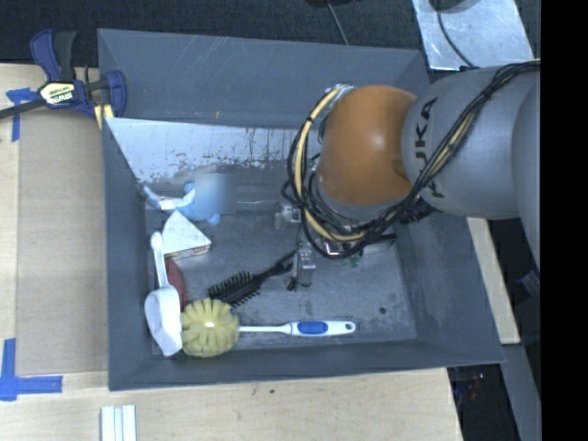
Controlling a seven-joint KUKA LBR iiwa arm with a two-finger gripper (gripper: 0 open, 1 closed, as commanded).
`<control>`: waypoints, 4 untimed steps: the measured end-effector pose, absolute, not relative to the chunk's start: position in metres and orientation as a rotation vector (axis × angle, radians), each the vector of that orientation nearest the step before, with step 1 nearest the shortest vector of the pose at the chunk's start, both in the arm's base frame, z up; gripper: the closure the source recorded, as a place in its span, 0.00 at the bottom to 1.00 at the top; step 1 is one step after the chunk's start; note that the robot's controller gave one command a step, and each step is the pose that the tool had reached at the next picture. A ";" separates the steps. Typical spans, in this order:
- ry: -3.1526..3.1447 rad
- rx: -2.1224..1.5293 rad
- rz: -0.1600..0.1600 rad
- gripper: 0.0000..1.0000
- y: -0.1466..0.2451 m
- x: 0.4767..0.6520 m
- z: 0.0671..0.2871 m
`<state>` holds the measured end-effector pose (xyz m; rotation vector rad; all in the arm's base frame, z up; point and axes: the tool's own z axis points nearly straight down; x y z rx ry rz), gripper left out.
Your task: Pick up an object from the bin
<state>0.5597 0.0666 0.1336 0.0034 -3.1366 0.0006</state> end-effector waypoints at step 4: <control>-3.090 0.565 -0.001 0.00 0.136 0.563 0.100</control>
Offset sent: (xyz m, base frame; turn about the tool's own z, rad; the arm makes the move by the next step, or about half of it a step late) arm 0.0199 0.0438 -0.0636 -0.2527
